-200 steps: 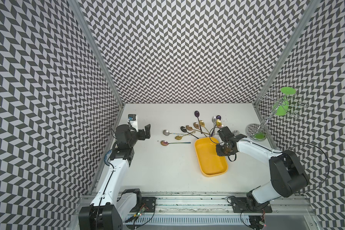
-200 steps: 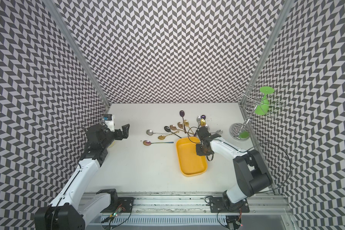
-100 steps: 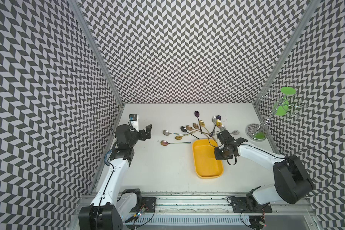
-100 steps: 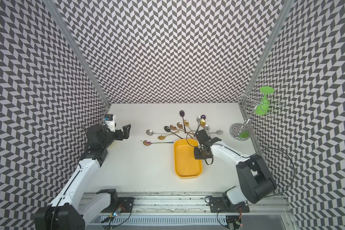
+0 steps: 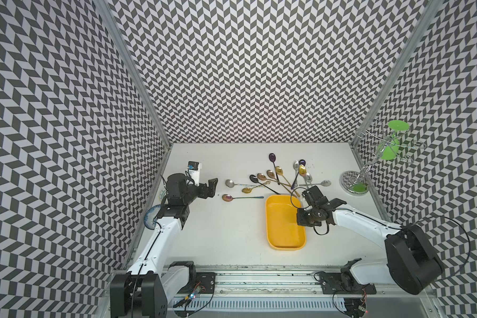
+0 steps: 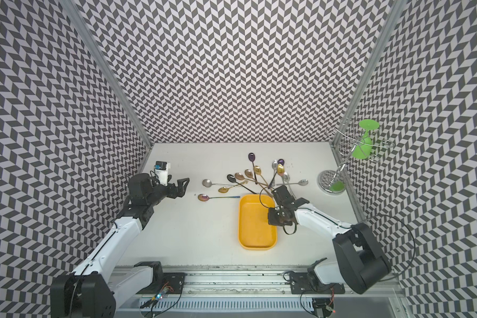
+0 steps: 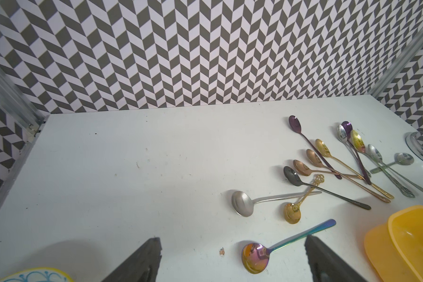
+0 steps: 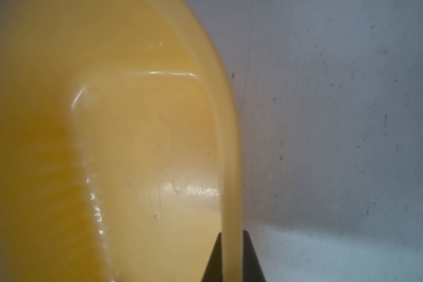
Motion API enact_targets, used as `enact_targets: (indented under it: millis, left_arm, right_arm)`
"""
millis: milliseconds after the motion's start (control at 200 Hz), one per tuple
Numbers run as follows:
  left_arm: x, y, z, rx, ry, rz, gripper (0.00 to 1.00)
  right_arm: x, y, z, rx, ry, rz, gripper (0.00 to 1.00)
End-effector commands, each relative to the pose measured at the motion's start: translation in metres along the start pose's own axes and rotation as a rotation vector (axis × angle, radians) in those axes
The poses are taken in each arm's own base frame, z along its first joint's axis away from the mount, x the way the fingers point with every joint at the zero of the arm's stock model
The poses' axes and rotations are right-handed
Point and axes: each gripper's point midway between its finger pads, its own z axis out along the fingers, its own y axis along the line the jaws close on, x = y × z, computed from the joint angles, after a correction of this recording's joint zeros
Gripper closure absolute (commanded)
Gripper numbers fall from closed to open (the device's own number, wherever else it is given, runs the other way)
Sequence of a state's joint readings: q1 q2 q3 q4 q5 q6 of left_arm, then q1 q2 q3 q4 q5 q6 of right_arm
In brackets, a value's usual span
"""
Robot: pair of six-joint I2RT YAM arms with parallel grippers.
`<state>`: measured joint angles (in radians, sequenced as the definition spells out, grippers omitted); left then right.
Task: Put the spoon into the storage box
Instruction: Move the storage box to the center of the board.
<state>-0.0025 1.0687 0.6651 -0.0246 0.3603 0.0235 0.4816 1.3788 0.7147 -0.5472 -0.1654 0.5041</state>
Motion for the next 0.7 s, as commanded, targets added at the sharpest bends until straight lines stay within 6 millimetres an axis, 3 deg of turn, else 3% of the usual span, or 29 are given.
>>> enact_targets:
  millis: [0, 130, 416, 516, 696]
  left_arm:
    - [0.007, -0.009, 0.005, 0.043, 0.027, 0.024, 0.05]
    - [0.015, -0.015, 0.009, 0.065, 0.043, 0.028, 0.05]
    - [0.026, -0.018, 0.019, 0.097, 0.093, -0.008, 0.05]
    - [0.030, -0.018, 0.023, 0.101, 0.124, -0.027, 0.06]
    - [0.040, -0.022, 0.028, 0.138, 0.155, -0.064, 0.09]
  right_arm:
    - [-0.017, 0.013, -0.012, -0.038, -0.066, 0.009, 0.81]
    - [-0.030, 0.018, -0.029, -0.037, -0.128, -0.015, 0.64]
    - [-0.071, 0.021, -0.095, 0.020, -0.307, -0.049, 0.47]
    - [-0.083, 0.021, -0.122, 0.025, -0.364, -0.040, 0.46]
    - [-0.102, 0.038, -0.175, -0.050, -0.511, -0.043, 0.46]
